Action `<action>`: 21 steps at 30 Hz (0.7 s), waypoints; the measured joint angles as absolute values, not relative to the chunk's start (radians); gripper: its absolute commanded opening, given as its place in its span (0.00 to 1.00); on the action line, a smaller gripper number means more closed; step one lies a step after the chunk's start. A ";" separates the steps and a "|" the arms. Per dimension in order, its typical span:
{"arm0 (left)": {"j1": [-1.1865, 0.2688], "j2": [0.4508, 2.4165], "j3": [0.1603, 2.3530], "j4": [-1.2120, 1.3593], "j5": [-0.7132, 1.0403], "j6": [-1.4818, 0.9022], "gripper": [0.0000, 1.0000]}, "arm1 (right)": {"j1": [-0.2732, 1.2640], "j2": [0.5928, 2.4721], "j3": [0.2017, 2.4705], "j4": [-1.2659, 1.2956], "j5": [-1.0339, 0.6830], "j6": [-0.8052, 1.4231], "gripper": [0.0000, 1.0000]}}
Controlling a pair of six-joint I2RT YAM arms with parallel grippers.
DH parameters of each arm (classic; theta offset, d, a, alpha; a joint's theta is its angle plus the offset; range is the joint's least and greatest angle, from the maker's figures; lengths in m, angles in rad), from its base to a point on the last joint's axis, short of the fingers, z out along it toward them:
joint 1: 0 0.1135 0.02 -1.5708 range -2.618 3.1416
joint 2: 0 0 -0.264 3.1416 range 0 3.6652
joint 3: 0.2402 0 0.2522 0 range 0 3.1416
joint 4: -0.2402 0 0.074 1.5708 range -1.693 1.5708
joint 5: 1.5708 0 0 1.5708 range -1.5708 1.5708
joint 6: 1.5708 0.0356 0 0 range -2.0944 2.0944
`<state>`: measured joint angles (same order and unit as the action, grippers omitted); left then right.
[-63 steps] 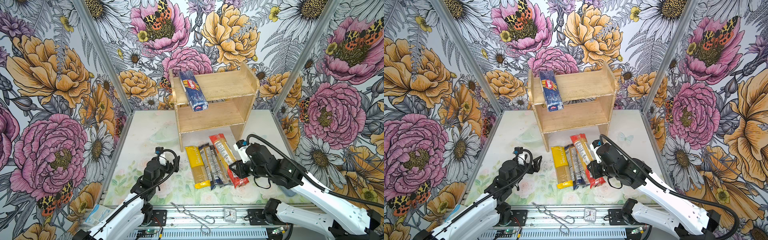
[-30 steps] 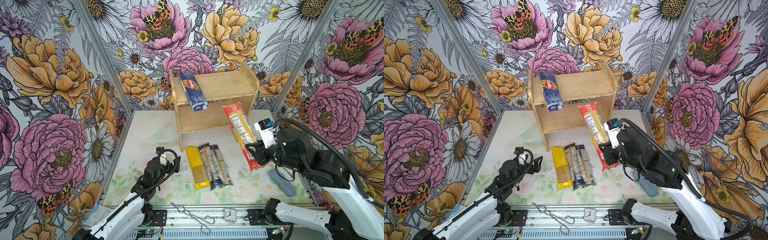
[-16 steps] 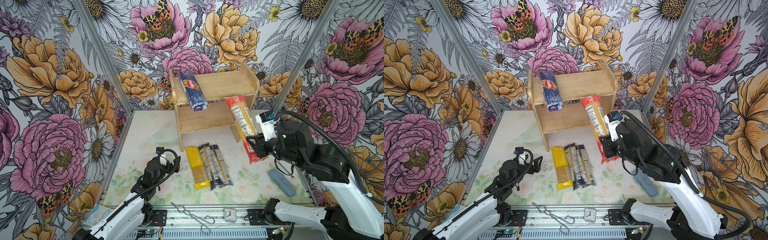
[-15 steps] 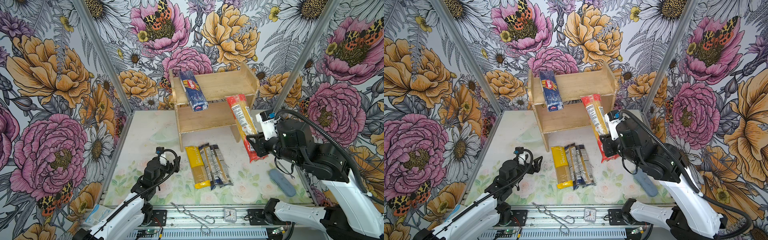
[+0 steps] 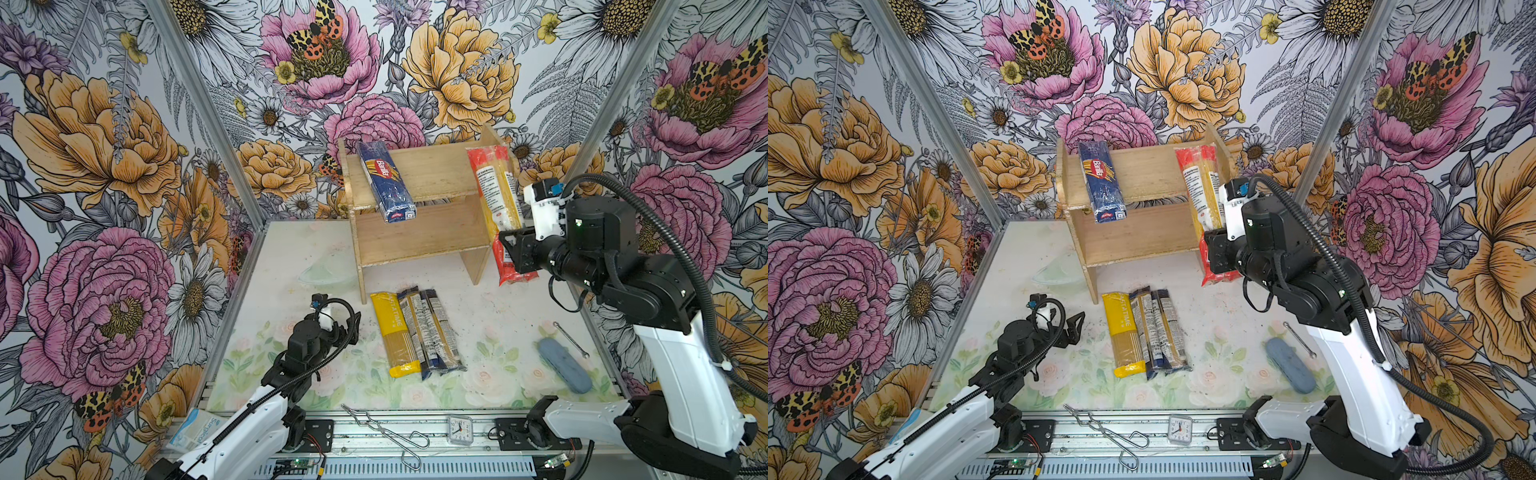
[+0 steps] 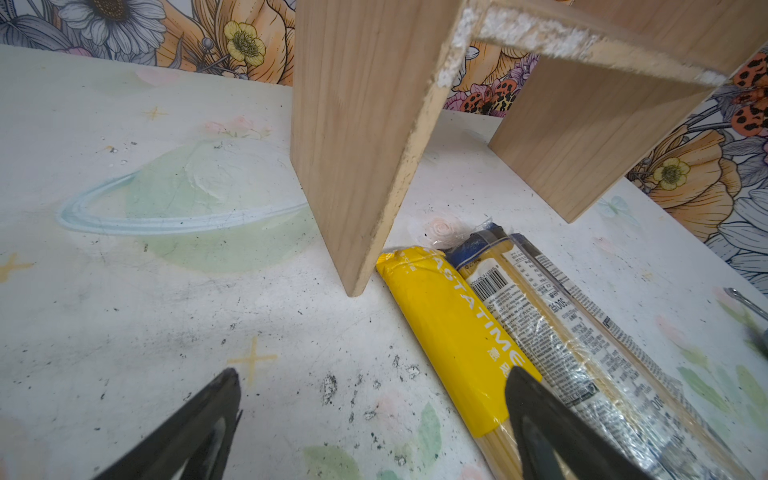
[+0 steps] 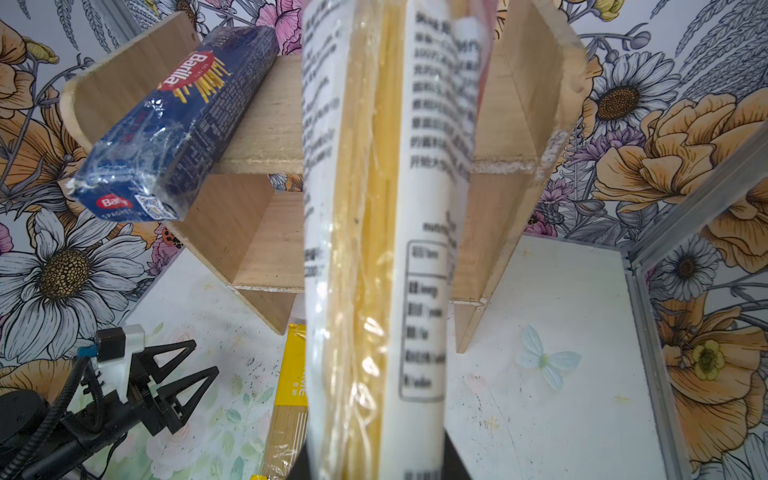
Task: Place and organize the pasta boxes and bags onto the shelf
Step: 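Carry the red-ended pack upright with the right gripper up to the top shelf, then lower the red-ended pack onto the top shelf beside the Barilla box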
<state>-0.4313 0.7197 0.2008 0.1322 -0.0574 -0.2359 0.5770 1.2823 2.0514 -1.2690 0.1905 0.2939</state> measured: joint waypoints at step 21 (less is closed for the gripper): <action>-0.429 0.680 0.188 0.131 -0.058 -0.236 0.99 | 0.445 1.746 2.560 -1.266 -0.010 0.267 0.00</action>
